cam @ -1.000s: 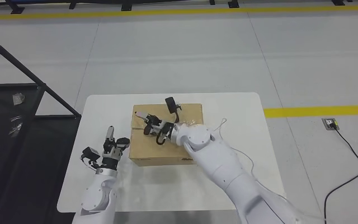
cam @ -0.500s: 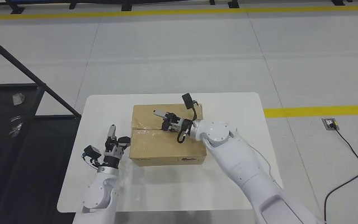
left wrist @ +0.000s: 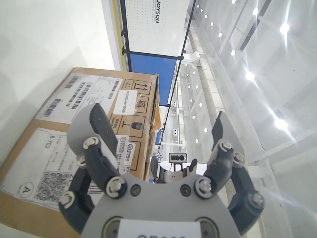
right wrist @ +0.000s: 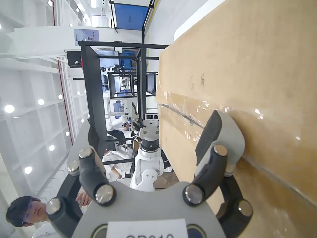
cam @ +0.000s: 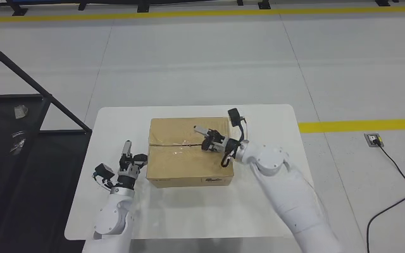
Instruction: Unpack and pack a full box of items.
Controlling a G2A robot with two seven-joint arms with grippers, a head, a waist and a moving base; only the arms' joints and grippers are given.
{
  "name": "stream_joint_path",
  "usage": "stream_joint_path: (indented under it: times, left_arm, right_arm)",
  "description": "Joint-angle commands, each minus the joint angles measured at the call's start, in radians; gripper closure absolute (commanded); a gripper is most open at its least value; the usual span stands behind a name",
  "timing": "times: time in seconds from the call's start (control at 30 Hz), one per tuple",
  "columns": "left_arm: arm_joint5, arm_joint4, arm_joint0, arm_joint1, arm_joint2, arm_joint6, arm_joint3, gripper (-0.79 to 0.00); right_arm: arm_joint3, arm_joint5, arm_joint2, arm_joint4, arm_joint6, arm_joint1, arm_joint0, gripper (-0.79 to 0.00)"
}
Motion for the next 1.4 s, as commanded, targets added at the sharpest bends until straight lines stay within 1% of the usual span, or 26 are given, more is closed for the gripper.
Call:
stream_joint_path:
  times: [0.0, 0.07, 0.17, 0.3, 0.37, 0.43, 0.57, 1.37]
  left_arm:
    - [0.001, -0.001, -0.002, 0.001, 0.0, 0.001, 0.001, -0.785]
    - [0.003, -0.002, -0.005, 0.003, -0.002, 0.001, 0.004, -0.785]
    - [0.005, -0.008, -0.01, 0.005, -0.012, 0.002, 0.01, -0.785]
    - [0.003, -0.028, -0.018, 0.011, -0.037, 0.001, 0.02, -0.785]
    - [0.001, -0.04, -0.022, 0.014, -0.055, -0.004, 0.024, -0.785]
    - [-0.002, -0.055, -0.025, 0.018, -0.073, -0.01, 0.028, -0.785]
    - [-0.003, -0.091, -0.025, 0.025, -0.107, -0.036, 0.033, -0.785]
    - [-0.003, -0.091, -0.025, 0.025, -0.107, -0.036, 0.033, -0.785]
  right_arm:
    - [-0.06, 0.054, 0.022, -0.038, -0.019, 0.011, -0.031, -0.785]
    - [-0.097, 0.092, 0.035, -0.066, -0.025, 0.019, -0.052, -0.785]
    - [-0.141, 0.118, 0.061, -0.086, -0.026, 0.03, -0.08, -0.785]
    - [-0.208, 0.11, 0.122, -0.075, -0.052, 0.045, -0.129, -0.785]
    - [-0.253, 0.084, 0.158, -0.041, -0.06, 0.051, -0.164, -0.785]
    - [-0.301, 0.035, 0.194, 0.009, -0.06, 0.057, -0.205, -0.785]
    - [-0.385, -0.091, 0.268, 0.121, -0.103, 0.063, -0.286, -0.785]
    - [-0.385, -0.091, 0.268, 0.121, -0.103, 0.063, -0.286, -0.785]
